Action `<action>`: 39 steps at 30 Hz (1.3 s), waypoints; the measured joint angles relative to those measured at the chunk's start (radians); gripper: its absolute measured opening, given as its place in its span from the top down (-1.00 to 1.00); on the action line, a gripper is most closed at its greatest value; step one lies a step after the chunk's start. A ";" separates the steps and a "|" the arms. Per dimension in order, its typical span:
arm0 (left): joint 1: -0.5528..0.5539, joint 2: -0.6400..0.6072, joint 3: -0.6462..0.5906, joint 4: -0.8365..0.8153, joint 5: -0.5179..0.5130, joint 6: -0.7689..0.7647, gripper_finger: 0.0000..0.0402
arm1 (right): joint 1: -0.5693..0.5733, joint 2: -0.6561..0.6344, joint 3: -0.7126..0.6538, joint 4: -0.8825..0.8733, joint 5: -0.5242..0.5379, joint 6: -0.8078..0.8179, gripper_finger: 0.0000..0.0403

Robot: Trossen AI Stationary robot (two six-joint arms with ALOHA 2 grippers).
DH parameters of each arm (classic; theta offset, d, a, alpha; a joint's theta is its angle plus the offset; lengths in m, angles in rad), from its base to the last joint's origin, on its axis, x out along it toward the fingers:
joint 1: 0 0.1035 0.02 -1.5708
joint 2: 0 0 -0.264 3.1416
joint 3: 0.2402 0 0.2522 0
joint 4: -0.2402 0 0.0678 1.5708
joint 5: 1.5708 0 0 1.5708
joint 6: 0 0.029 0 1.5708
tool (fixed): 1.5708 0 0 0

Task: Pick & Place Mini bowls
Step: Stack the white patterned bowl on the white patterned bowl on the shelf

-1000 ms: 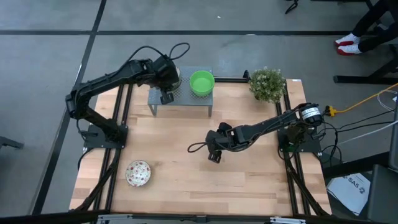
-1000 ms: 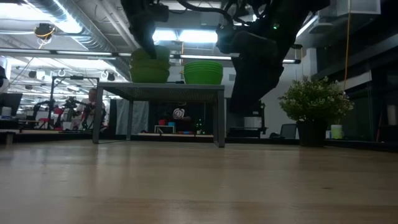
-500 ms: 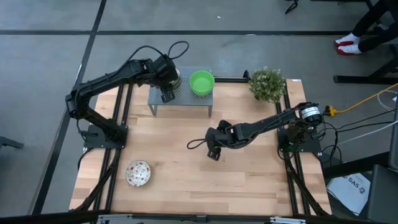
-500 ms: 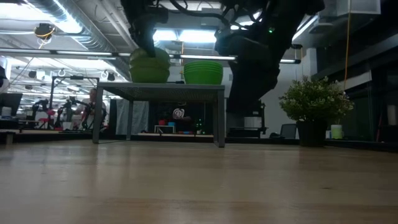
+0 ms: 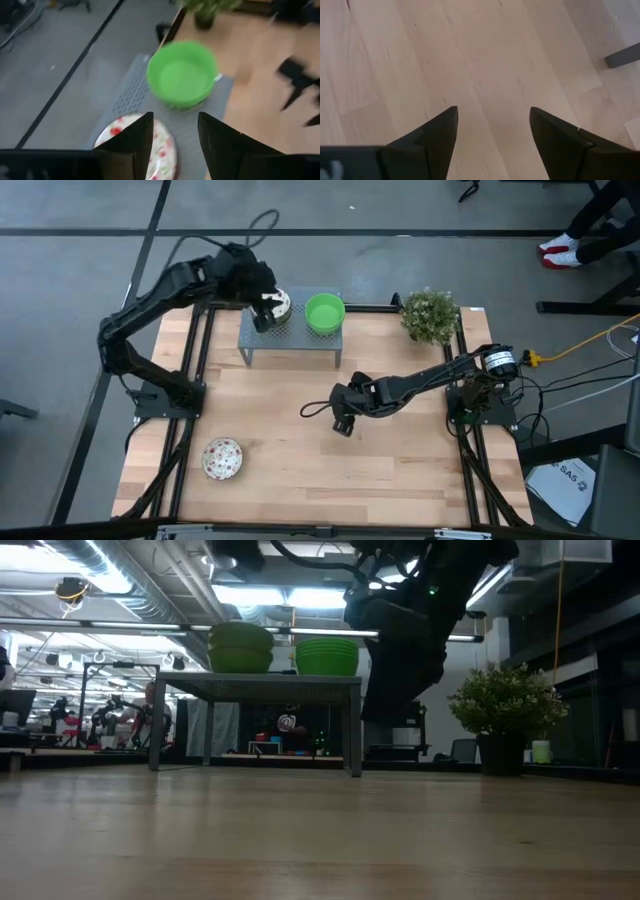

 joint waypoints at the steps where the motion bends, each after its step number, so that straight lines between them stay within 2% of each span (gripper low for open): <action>1: -0.004 -0.006 0.016 0.001 0.017 -0.008 0.26 | 0.000 0.000 0.000 0.000 -0.001 -0.005 -0.22; 5: -0.032 -0.037 0.054 -0.002 0.090 -0.015 0.25 | 0.000 0.000 0.000 -0.001 -0.012 -0.019 -0.22; 11: -0.106 -0.090 0.069 -0.007 0.165 -0.117 0.24 | -0.006 0.000 0.000 -0.001 -0.106 -0.044 -0.22; 15: -0.183 -0.116 0.069 -0.050 0.170 -0.220 0.24 | -0.008 0.000 0.000 0.002 -0.130 -0.093 -0.22; 19: -0.278 -0.126 0.070 -0.168 0.170 -0.279 0.24 | -0.008 0.000 0.000 0.015 -0.131 -0.113 -0.22; 24: -0.444 -0.127 0.070 -0.331 0.164 -0.421 0.24 | -0.008 0.000 0.000 0.040 -0.178 -0.093 -0.22; 30: -0.672 -0.109 0.068 -0.467 0.125 -0.676 0.24 | -0.005 0.000 0.000 0.045 -0.205 -0.080 -0.22; 34: -0.840 -0.098 0.049 -0.497 0.113 -0.803 0.24 | -0.004 0.000 0.000 0.045 -0.246 -0.062 -0.22; 39: -1.056 -0.080 -0.036 -0.494 0.097 -0.911 0.24 | 0.002 0.000 0.000 0.045 -0.245 0.003 -0.22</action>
